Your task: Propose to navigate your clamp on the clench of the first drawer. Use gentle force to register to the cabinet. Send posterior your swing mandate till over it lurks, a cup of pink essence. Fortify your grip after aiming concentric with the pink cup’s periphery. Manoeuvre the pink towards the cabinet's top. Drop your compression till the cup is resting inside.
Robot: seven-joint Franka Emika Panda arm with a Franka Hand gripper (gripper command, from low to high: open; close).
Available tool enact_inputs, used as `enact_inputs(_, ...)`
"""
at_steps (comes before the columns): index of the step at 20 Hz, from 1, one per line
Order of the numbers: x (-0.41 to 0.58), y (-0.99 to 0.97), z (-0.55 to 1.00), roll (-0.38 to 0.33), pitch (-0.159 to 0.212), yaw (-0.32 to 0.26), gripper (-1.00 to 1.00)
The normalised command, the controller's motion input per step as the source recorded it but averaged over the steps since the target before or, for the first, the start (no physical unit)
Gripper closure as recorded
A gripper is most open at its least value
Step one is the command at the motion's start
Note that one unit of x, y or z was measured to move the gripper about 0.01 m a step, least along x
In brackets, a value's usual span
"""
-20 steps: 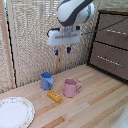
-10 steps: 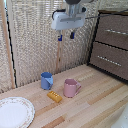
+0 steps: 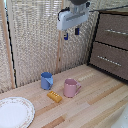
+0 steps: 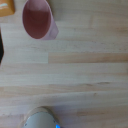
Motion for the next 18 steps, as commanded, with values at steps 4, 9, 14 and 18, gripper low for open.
enact_inputs(4,0.041,0.0,0.0,-0.375,0.012,0.051,-1.0)
enact_inputs(9,0.317,0.0,0.02,-0.375,0.0,0.026,-1.0)
enact_inputs(14,0.481,0.0,0.12,-0.368,-0.016,-0.079,-1.0)
enact_inputs(18,0.274,0.0,0.07,-0.375,-0.018,-0.022,-1.0)
